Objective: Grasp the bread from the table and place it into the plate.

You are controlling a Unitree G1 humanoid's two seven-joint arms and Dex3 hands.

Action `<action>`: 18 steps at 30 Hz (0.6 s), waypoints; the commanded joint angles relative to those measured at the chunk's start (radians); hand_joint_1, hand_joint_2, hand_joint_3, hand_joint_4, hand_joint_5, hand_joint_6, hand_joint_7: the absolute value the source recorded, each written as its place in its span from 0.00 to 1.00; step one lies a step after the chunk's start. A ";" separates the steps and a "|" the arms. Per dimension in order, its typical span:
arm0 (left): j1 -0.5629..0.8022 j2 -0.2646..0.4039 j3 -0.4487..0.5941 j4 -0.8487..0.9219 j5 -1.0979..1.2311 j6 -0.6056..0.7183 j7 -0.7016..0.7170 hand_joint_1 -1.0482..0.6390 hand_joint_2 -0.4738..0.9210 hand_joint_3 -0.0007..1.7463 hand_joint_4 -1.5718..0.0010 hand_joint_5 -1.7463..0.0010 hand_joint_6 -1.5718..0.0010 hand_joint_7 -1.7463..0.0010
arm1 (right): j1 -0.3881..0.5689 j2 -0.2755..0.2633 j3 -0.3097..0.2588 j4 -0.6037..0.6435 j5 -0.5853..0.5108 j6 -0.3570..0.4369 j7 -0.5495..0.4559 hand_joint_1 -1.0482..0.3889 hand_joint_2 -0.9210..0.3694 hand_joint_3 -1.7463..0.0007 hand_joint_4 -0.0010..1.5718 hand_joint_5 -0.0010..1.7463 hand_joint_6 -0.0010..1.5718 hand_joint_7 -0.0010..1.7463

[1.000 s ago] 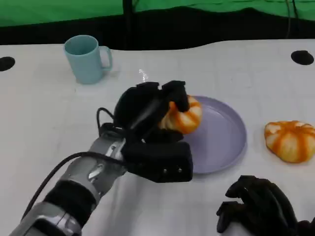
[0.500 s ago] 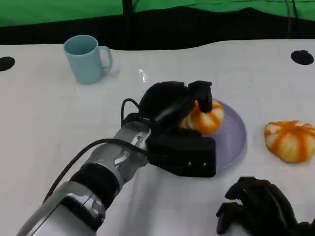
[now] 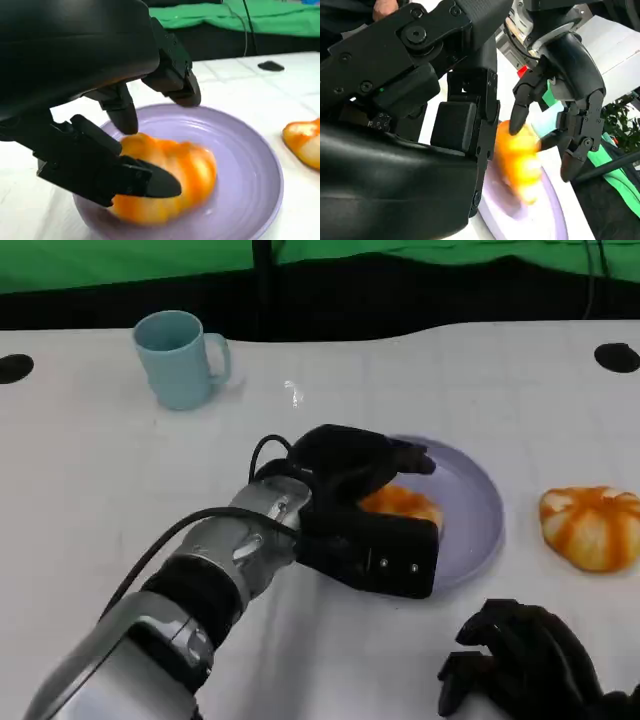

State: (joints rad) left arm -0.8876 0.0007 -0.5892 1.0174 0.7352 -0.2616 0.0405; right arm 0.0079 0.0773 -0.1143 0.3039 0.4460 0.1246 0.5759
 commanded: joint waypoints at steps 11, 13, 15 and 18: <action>0.057 0.136 0.000 -0.219 -0.008 0.048 -0.157 0.11 1.00 0.23 0.89 0.88 0.90 0.99 | -0.014 -0.005 -0.011 0.020 0.003 -0.014 -0.004 0.00 0.15 1.00 1.00 0.44 1.00 0.23; 0.095 0.163 0.028 -0.273 -0.047 0.030 -0.173 0.11 1.00 0.23 0.88 0.87 0.90 0.99 | -0.017 -0.007 -0.013 0.024 0.004 -0.013 0.000 0.00 0.15 1.00 1.00 0.44 1.00 0.23; 0.115 0.174 0.042 -0.303 -0.070 0.026 -0.187 0.11 1.00 0.22 0.87 0.87 0.89 0.99 | -0.019 -0.008 -0.014 0.026 0.007 -0.012 0.004 0.00 0.15 1.00 1.00 0.44 1.00 0.22; 0.174 0.215 0.090 -0.385 -0.143 -0.008 -0.230 0.10 1.00 0.23 0.86 0.87 0.90 0.99 | -0.019 -0.007 -0.014 0.028 0.003 -0.027 0.007 0.00 0.15 1.00 1.00 0.44 1.00 0.22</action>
State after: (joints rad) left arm -0.7578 0.1710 -0.5409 0.6994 0.6484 -0.2412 -0.1507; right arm -0.0078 0.0784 -0.1228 0.3253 0.4462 0.1200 0.5762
